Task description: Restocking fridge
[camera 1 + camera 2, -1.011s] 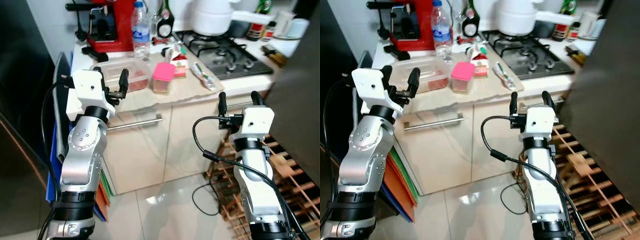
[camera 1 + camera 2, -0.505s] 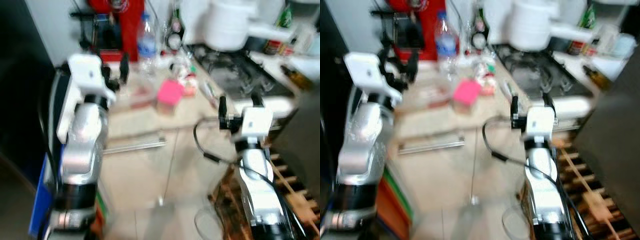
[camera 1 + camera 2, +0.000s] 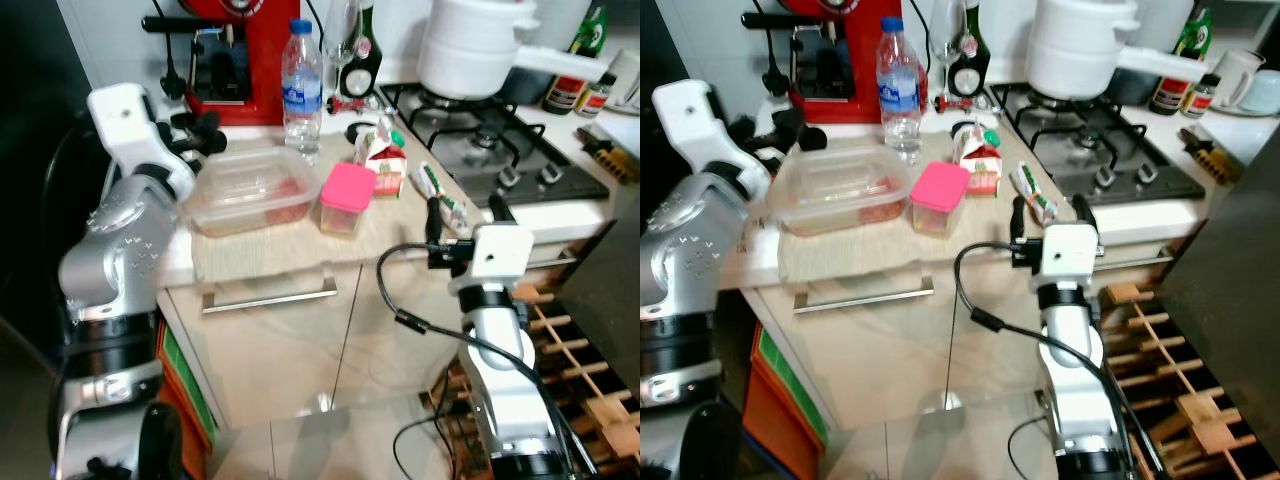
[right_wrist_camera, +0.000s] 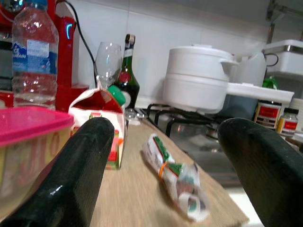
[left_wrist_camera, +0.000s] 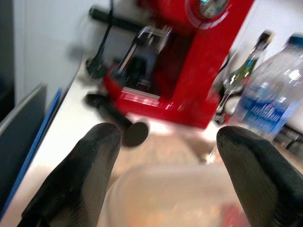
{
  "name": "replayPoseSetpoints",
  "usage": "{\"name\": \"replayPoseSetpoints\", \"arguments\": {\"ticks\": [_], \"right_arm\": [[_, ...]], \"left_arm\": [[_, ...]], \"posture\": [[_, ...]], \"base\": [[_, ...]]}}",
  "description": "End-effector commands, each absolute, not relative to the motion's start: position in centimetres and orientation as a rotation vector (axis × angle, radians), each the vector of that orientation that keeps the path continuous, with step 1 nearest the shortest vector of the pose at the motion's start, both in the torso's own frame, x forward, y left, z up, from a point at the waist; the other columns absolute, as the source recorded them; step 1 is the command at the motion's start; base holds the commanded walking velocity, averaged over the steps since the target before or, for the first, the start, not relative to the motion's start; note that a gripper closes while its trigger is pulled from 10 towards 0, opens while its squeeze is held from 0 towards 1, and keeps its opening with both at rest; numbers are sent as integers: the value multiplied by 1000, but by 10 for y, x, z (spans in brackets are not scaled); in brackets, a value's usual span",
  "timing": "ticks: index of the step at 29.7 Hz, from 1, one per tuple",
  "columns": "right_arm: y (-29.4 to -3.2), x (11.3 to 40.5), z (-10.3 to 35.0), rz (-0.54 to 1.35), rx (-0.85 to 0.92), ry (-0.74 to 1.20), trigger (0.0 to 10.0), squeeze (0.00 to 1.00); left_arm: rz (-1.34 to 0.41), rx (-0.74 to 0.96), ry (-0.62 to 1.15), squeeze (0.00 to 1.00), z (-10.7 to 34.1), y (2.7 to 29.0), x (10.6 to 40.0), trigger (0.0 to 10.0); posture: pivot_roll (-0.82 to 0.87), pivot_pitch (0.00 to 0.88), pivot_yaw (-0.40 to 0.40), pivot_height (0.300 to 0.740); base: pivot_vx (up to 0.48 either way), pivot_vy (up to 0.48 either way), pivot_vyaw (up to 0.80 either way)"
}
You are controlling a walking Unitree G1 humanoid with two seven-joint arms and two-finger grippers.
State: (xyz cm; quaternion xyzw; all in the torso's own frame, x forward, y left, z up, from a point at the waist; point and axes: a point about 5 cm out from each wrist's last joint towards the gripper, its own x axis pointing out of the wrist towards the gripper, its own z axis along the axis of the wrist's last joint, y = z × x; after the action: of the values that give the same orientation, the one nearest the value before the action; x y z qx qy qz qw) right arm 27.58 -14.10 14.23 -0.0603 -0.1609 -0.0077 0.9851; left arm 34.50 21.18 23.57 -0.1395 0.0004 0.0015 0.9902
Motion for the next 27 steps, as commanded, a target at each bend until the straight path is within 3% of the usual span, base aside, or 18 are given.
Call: {"name": "replayPoseSetpoints", "arguments": {"ticks": [1, 11, 22, 27], "right_arm": [[-141, 277, 143, -7, -116, -324, 10000, 0], [-137, 284, 146, 48, -98, -312, 10000, 0], [-143, 291, 151, 45, -96, -316, 10000, 0], [-139, 289, 149, 34, -106, -322, 10000, 0]], "left_arm": [[-2, -288, 39, 0, 236, 213, 343, 10000], [-58, -462, 237, 0, 209, 203, 341, 10000], [-62, -508, 86, 0, 233, 206, 342, 10000], [-118, -547, 69, 0, 236, 201, 341, 10000]], "posture": [[159, 35, -8, 740], [161, 12, -32, 740], [172, 19, -33, 740], [174, 23, -20, 740]], "base": [[0, 0, 0], [0, 0, 0], [0, 0, 663], [0, 0, 0]]}}
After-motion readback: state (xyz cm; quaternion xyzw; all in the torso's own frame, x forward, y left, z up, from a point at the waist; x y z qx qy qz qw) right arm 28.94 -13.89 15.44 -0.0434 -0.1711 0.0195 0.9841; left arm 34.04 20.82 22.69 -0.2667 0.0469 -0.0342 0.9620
